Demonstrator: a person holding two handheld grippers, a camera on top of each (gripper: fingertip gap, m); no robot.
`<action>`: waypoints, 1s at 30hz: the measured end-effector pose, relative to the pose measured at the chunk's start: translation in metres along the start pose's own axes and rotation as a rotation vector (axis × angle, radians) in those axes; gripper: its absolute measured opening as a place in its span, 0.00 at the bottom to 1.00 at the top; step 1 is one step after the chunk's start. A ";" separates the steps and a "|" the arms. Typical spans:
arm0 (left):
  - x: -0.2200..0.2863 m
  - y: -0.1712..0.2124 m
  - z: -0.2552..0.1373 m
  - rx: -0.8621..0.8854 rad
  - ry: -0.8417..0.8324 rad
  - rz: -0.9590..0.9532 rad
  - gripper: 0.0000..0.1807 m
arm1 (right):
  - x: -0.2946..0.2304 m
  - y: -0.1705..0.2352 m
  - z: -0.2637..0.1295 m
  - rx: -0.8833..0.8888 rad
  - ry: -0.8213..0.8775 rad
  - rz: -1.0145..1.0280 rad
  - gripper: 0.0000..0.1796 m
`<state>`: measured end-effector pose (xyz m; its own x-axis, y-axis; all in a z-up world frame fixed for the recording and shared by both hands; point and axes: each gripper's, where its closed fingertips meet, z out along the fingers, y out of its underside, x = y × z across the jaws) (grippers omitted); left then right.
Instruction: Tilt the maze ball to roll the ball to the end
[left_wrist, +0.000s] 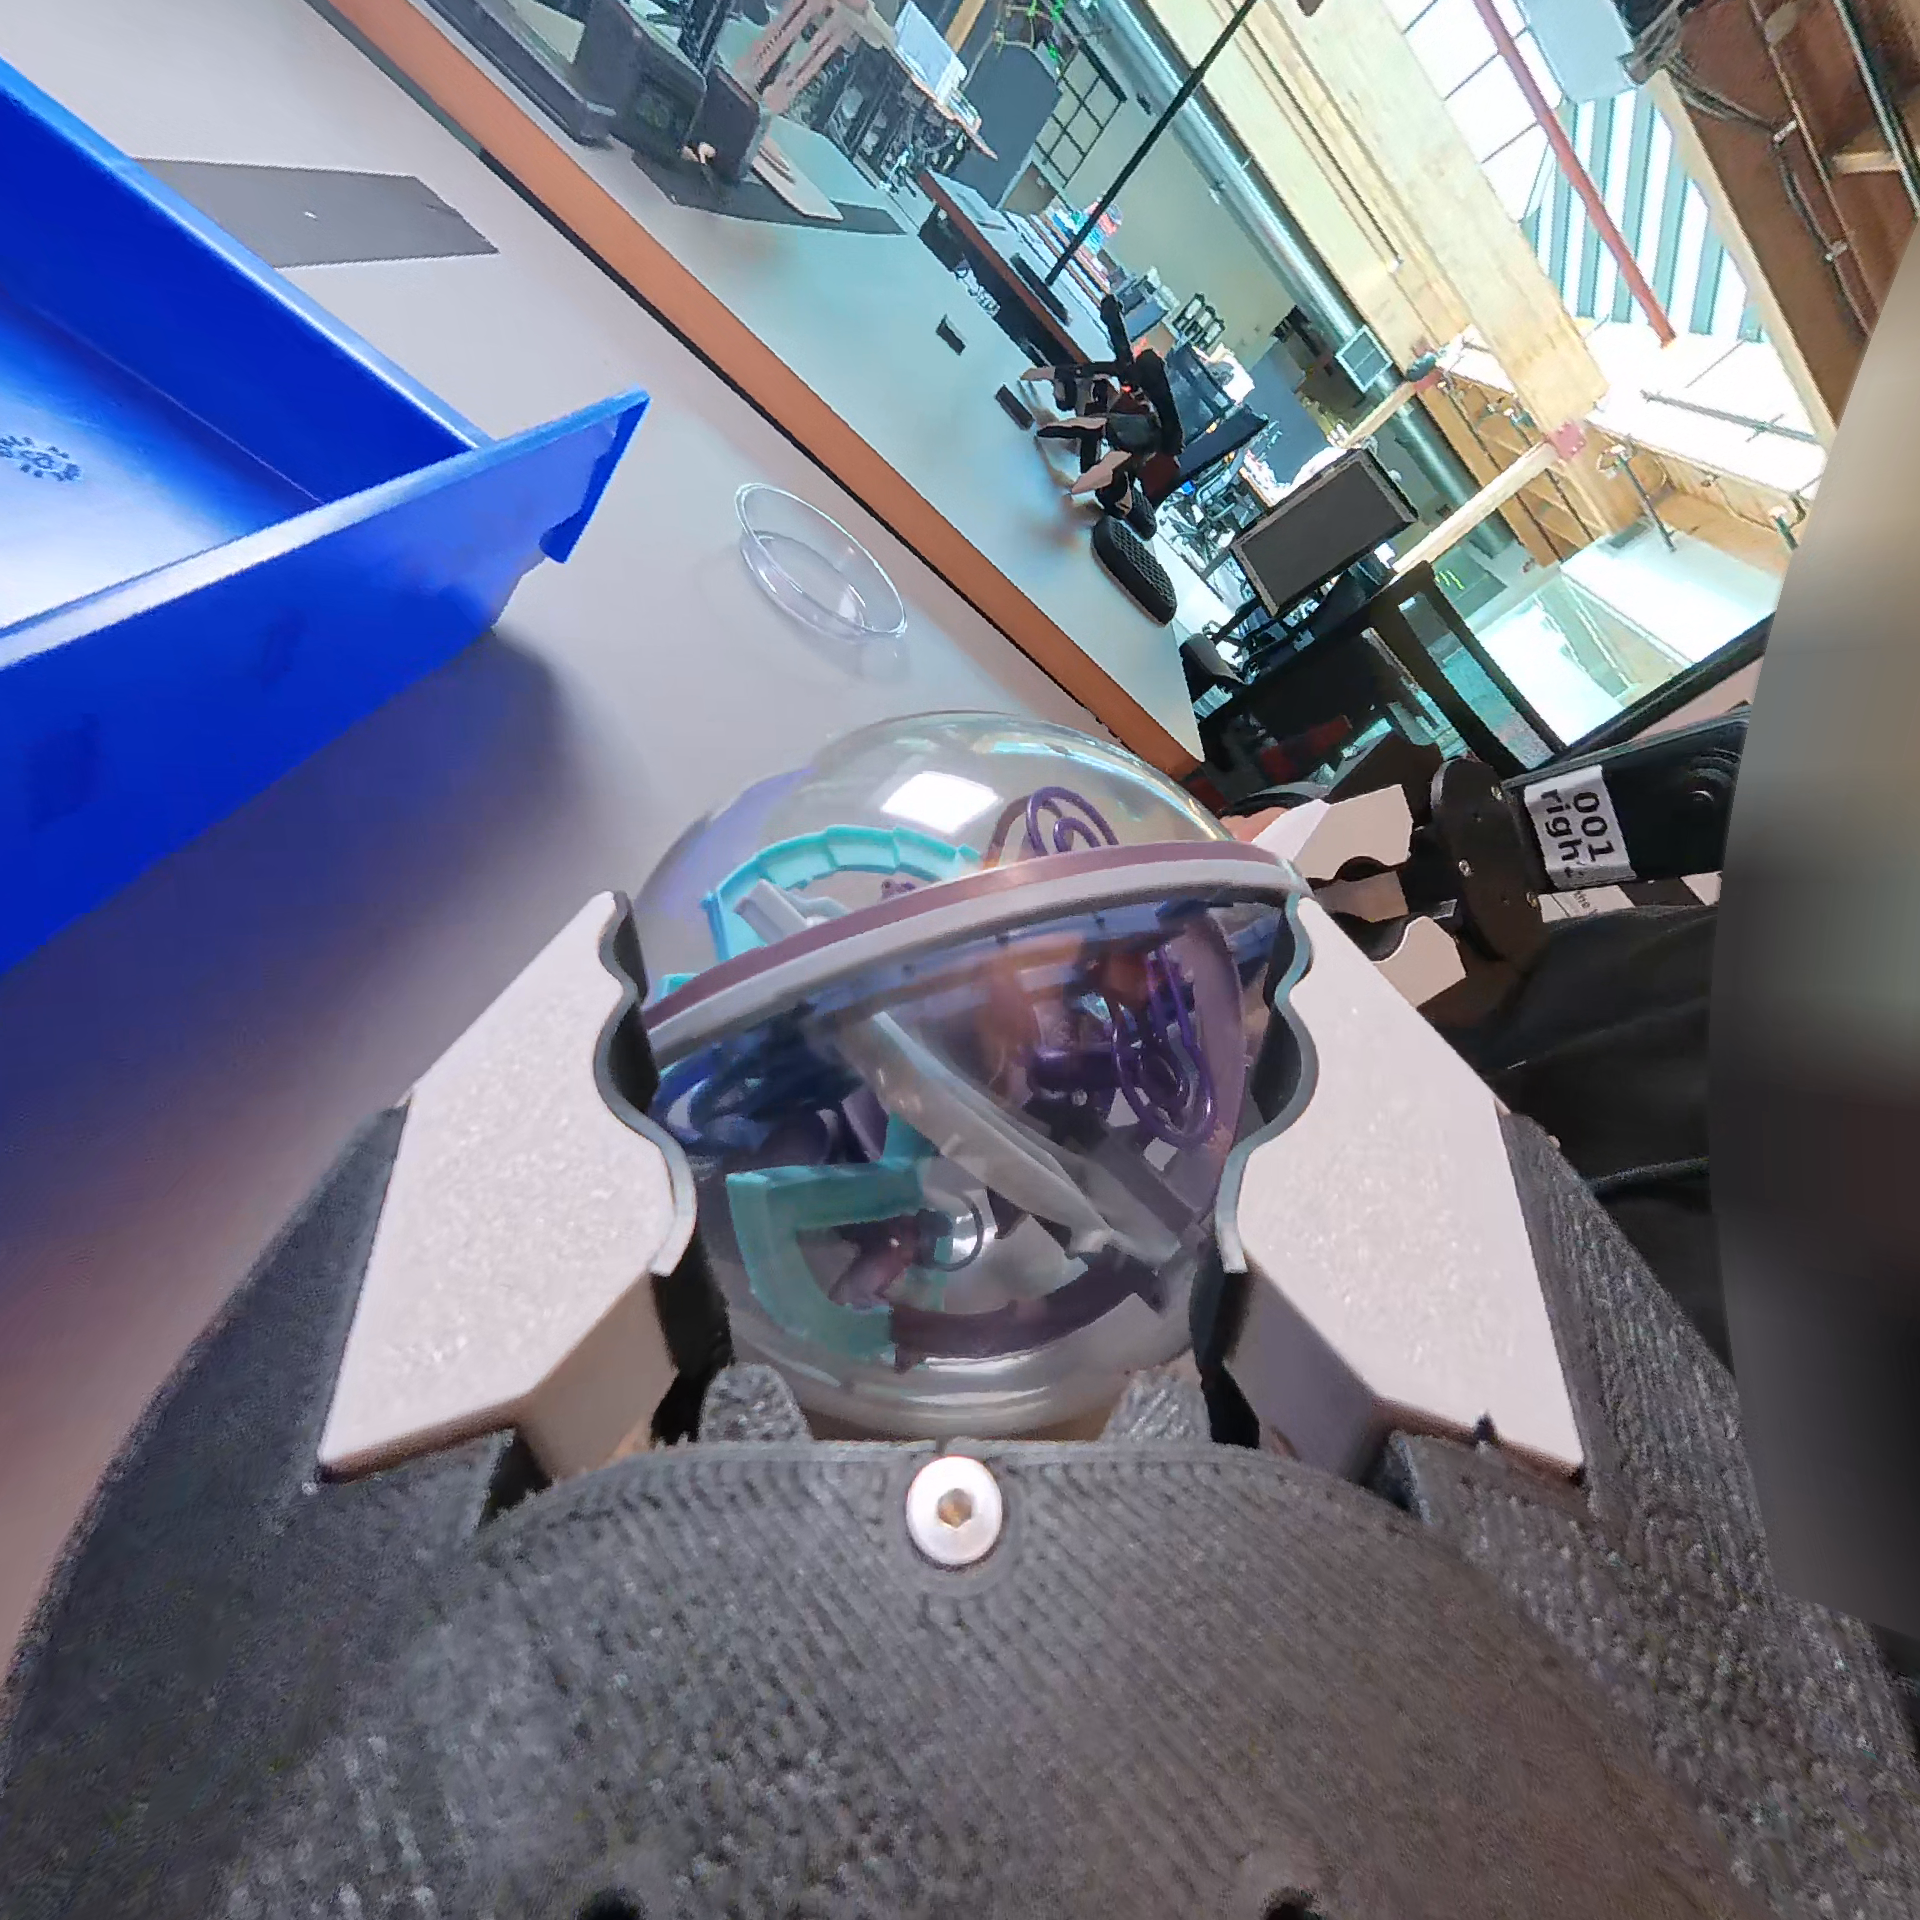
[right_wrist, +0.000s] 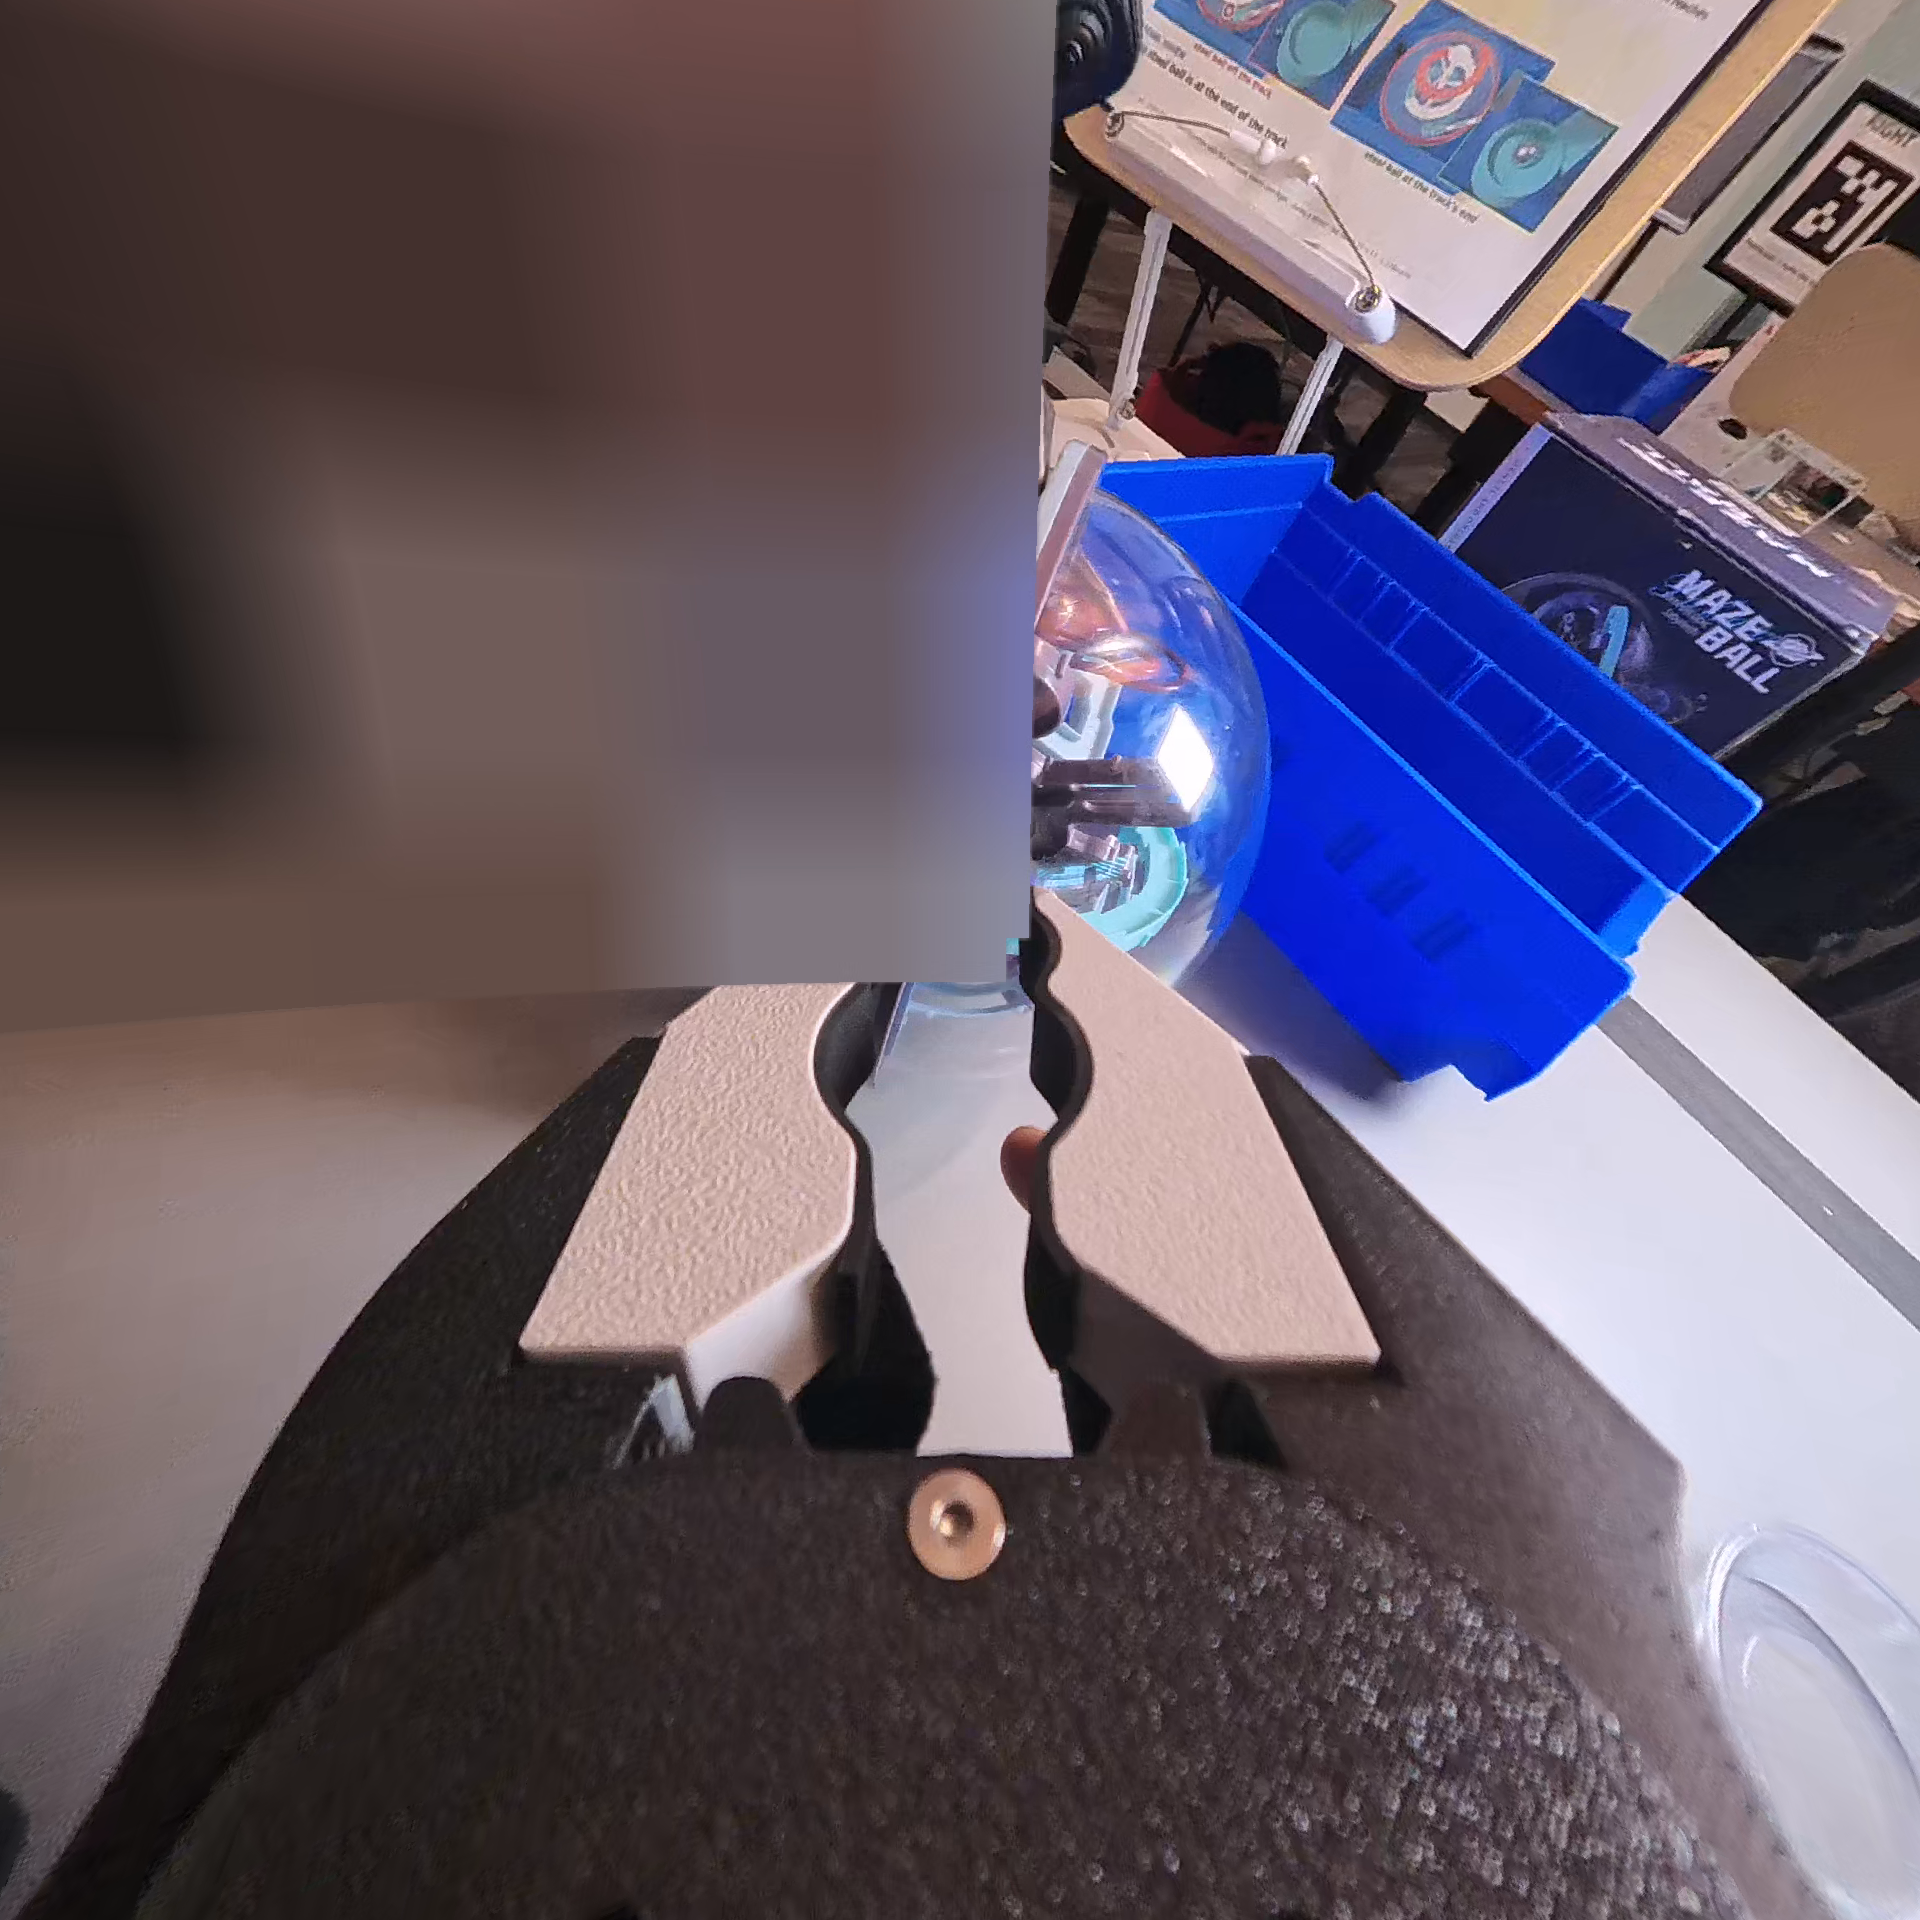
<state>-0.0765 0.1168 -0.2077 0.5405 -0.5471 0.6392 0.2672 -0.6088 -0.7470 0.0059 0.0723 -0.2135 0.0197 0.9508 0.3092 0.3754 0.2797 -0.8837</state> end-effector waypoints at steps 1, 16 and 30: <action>0.000 0.000 0.000 0.002 -0.001 0.001 0.65 | 0.000 0.000 0.000 0.006 -0.007 0.000 0.11; -0.001 -0.007 -0.029 0.076 0.259 0.214 0.35 | 0.023 0.011 -0.003 0.111 -0.152 0.175 0.03; 0.001 -0.003 -0.040 0.121 0.293 0.460 0.05 | 0.050 0.018 0.001 0.182 -0.266 0.337 0.03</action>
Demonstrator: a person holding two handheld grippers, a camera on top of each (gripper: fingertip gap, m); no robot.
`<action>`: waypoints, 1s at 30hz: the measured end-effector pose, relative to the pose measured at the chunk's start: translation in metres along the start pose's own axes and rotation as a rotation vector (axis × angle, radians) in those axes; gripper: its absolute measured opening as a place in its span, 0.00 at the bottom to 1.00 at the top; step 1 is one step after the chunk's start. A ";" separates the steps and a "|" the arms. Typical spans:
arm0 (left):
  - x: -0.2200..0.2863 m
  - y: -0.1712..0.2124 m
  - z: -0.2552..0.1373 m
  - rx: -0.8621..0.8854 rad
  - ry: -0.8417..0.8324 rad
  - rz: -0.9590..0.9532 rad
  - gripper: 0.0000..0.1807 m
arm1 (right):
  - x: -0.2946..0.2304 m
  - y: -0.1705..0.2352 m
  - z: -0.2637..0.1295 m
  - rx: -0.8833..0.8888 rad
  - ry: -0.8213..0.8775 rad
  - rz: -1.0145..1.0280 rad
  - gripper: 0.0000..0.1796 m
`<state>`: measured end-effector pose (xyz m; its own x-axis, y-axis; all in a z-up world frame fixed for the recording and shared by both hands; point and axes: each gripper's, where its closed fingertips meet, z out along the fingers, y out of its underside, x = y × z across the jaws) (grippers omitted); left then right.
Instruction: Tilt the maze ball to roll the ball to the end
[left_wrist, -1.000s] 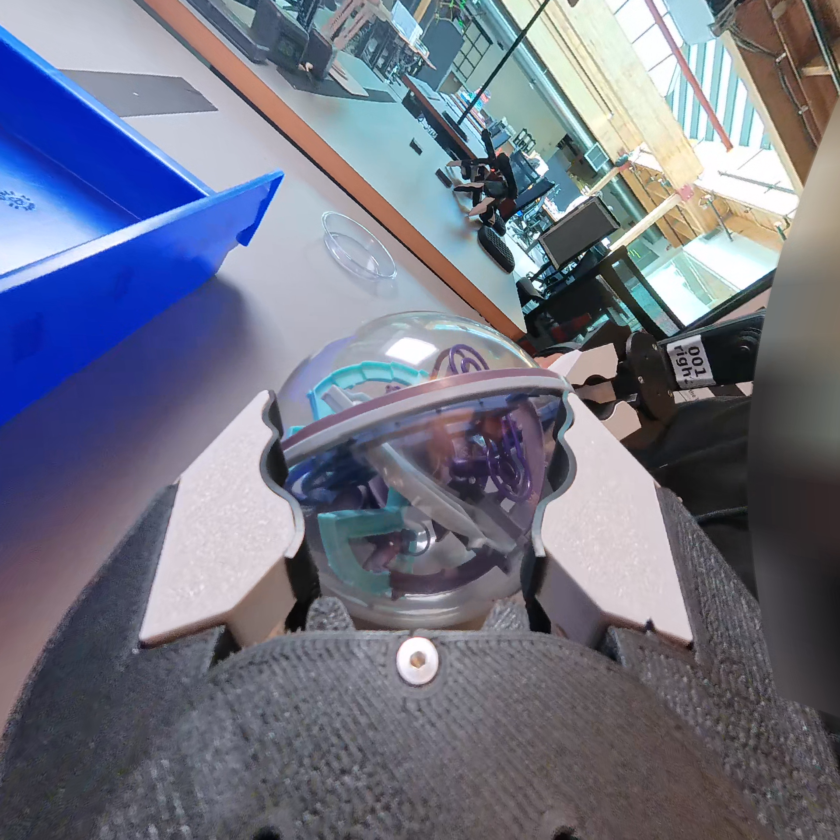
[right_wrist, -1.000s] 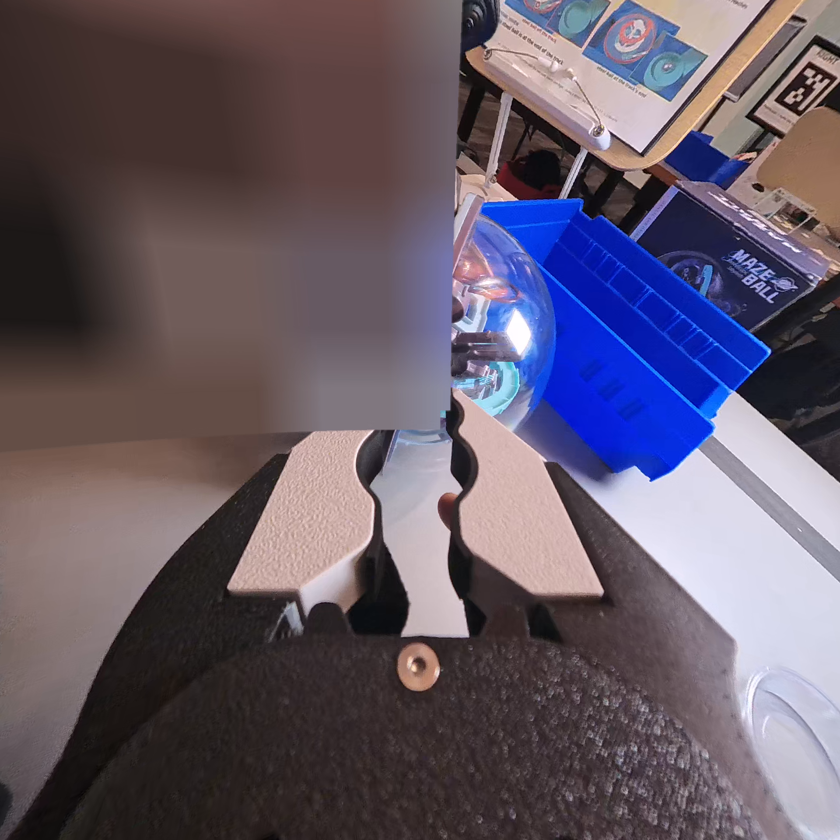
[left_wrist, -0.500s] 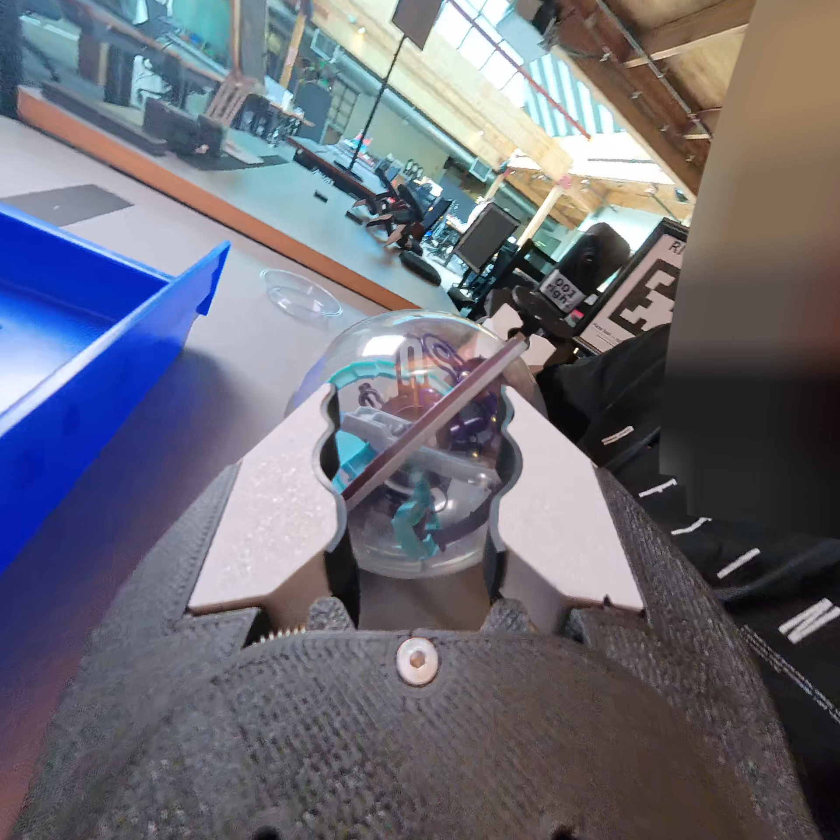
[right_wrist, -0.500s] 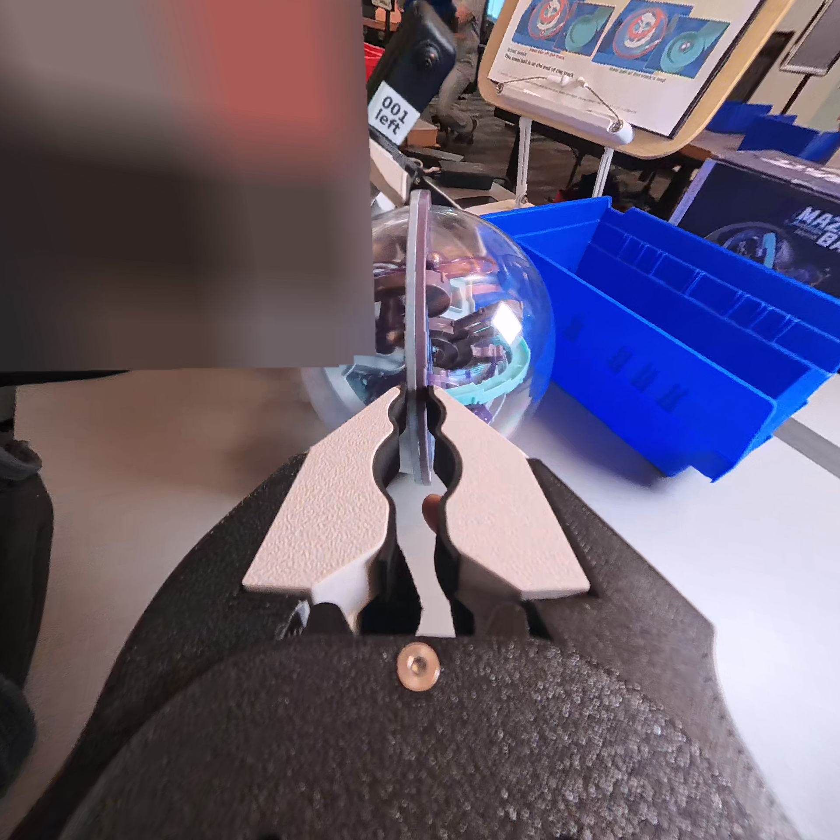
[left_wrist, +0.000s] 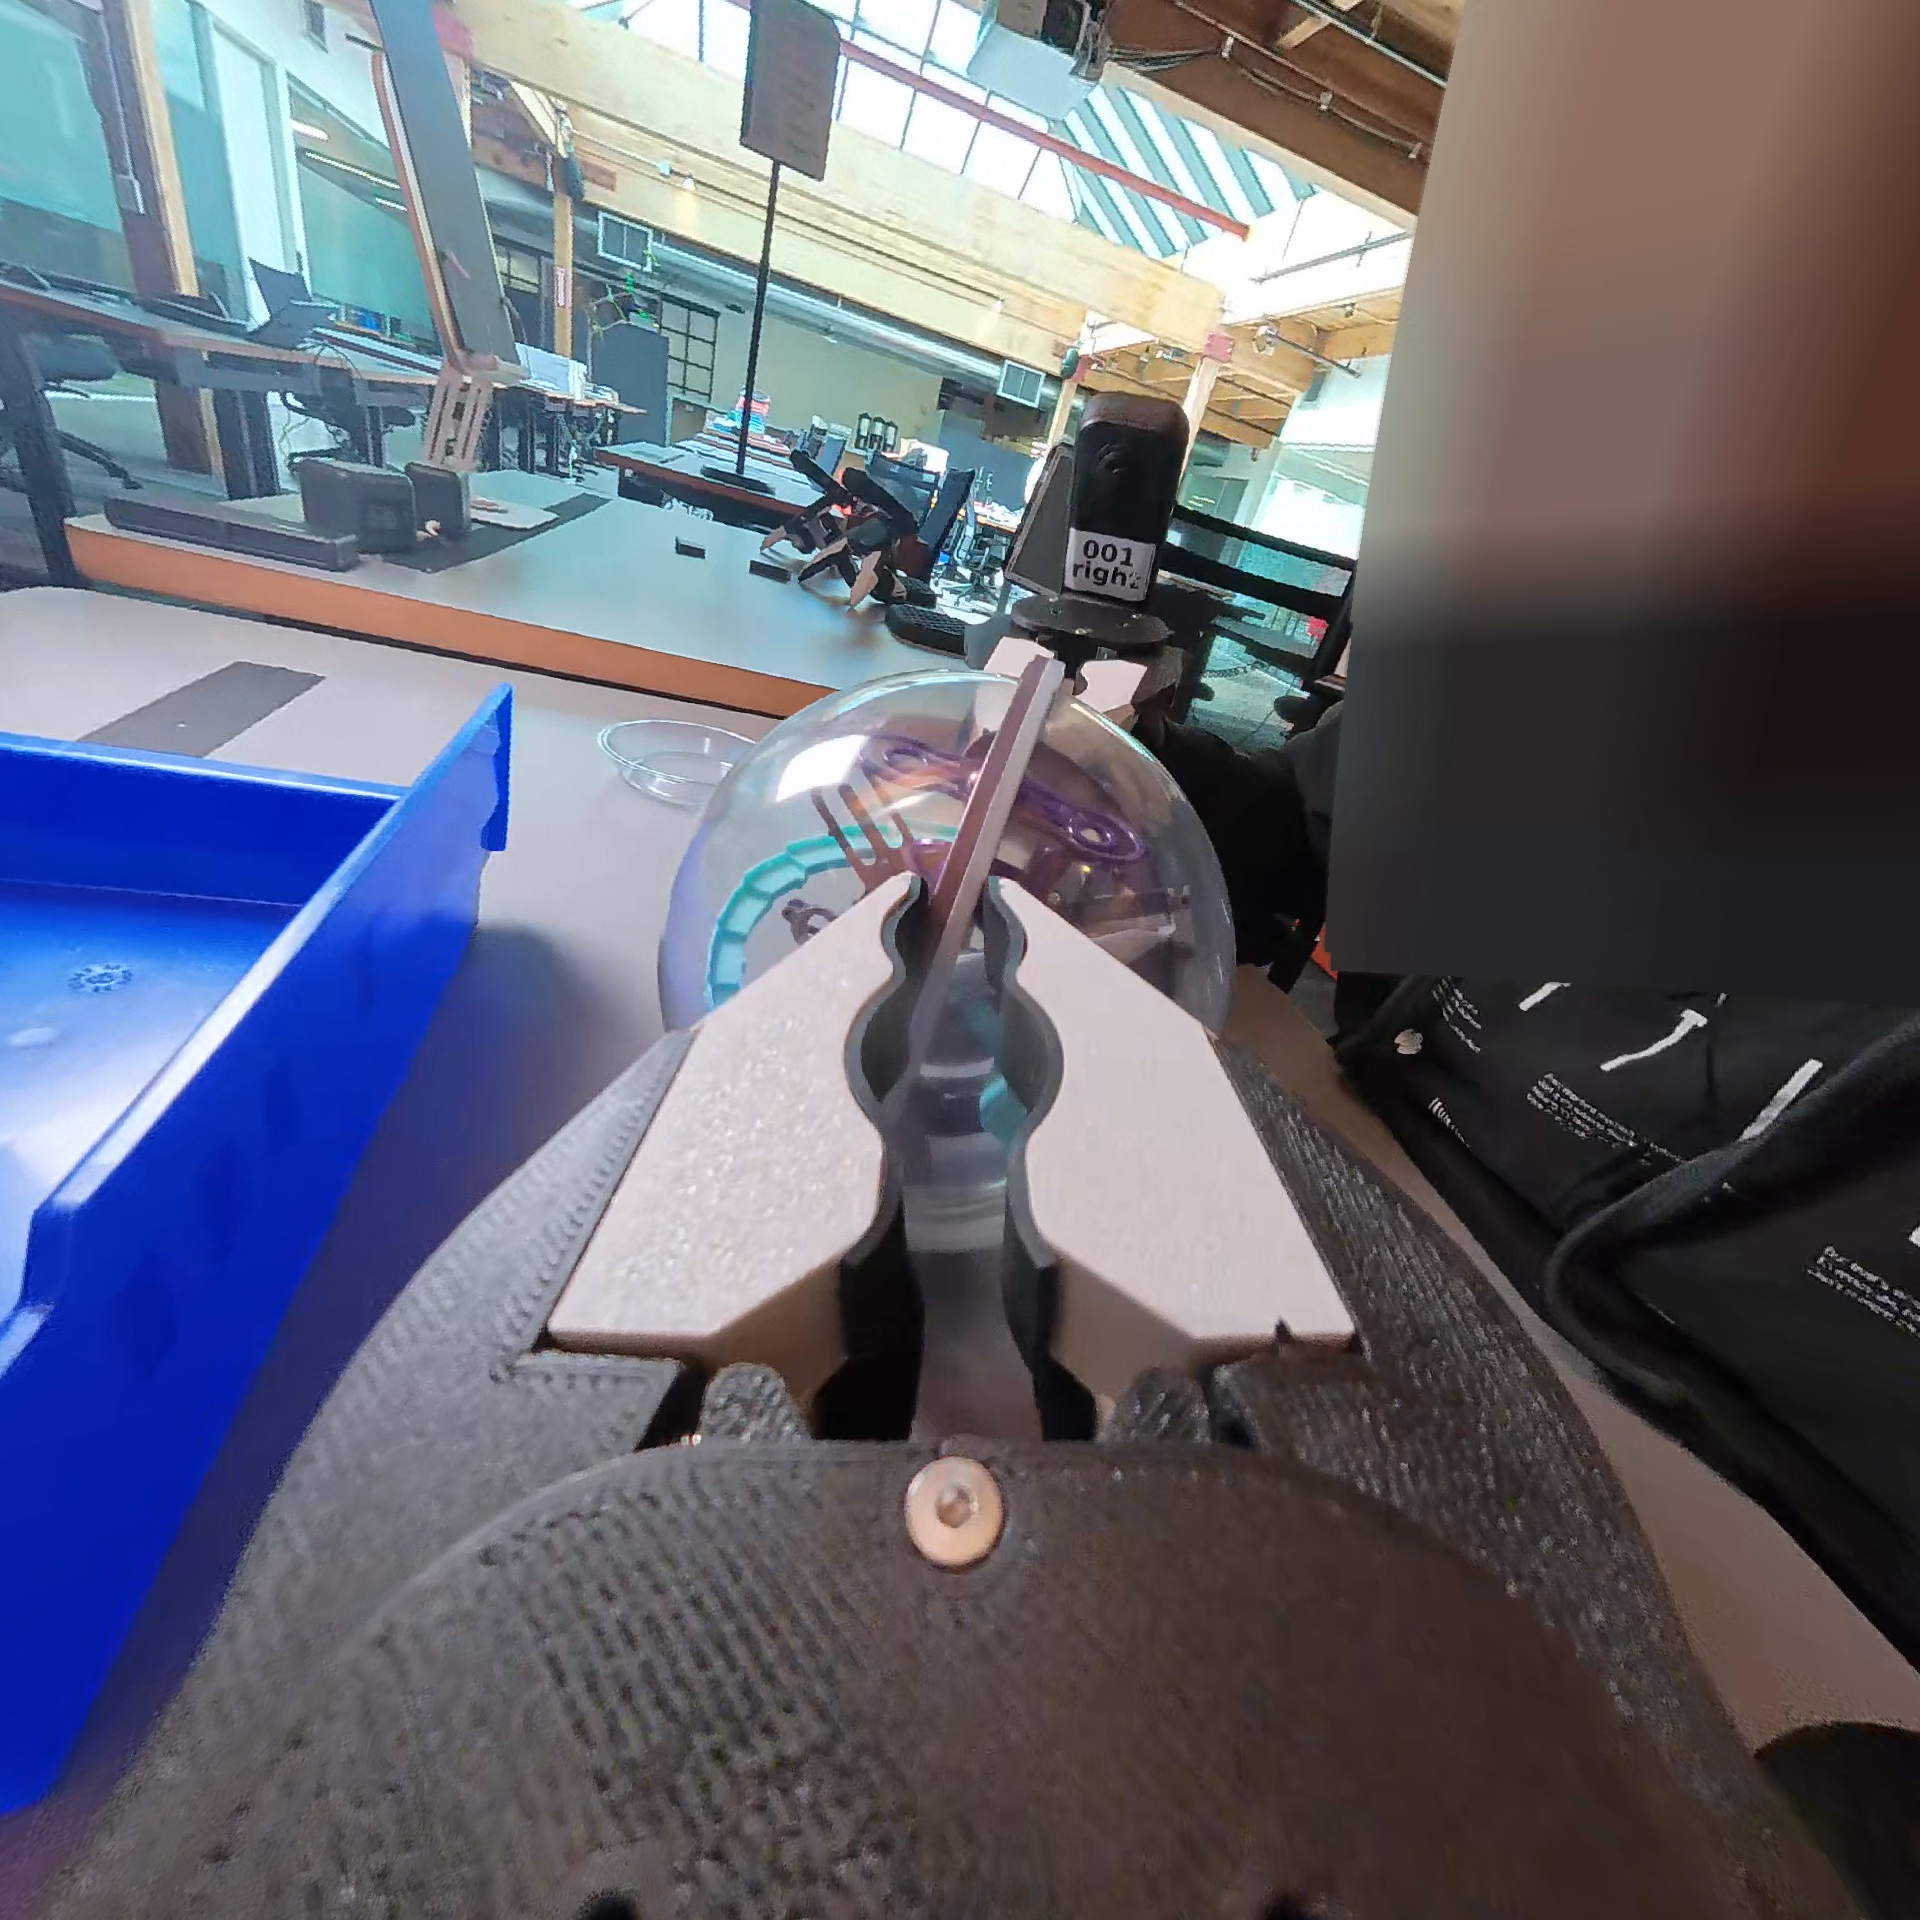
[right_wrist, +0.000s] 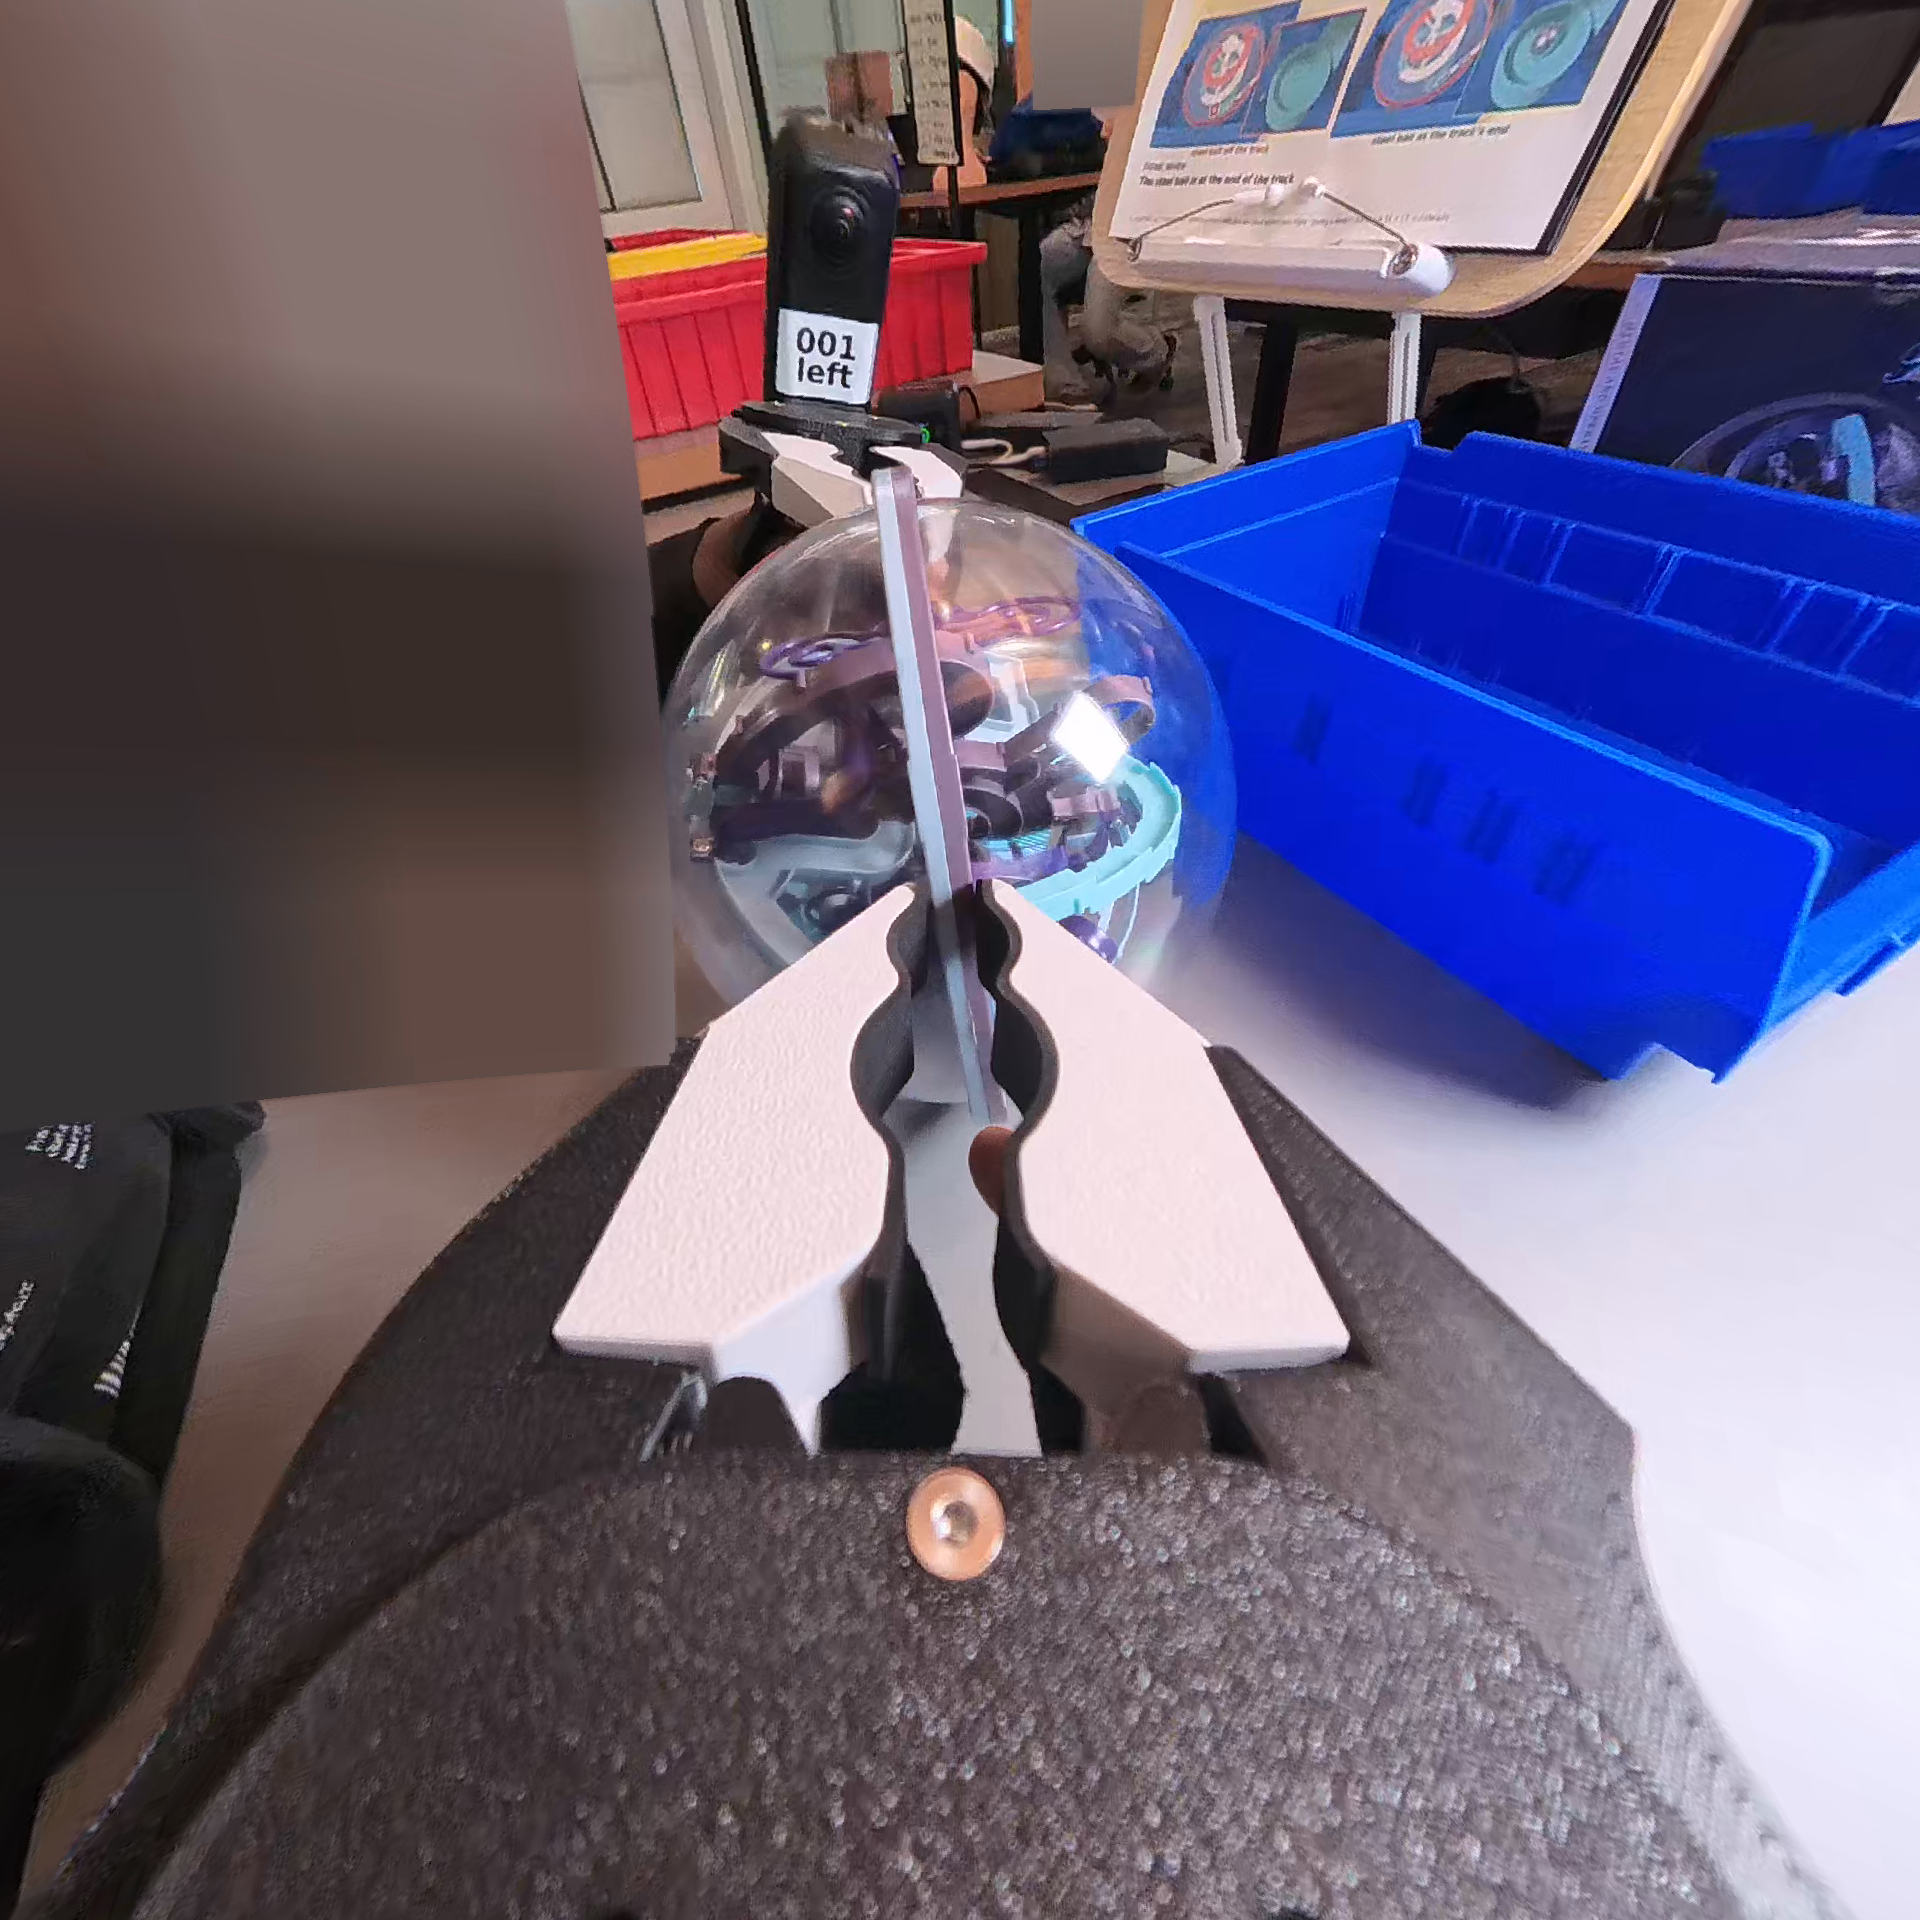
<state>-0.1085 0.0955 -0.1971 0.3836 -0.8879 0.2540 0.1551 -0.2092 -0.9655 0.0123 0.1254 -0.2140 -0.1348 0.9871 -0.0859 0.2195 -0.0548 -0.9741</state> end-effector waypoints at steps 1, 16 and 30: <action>-0.001 -0.001 0.001 0.000 -0.008 -0.006 0.05 | 0.001 0.000 0.000 0.005 0.001 0.008 0.03; -0.019 -0.001 0.005 0.028 -0.069 -0.096 0.05 | 0.006 -0.001 -0.001 0.037 0.008 0.031 0.03; 0.001 -0.008 0.008 0.031 -0.049 0.023 0.04 | 0.006 0.009 -0.001 0.038 0.016 -0.076 0.03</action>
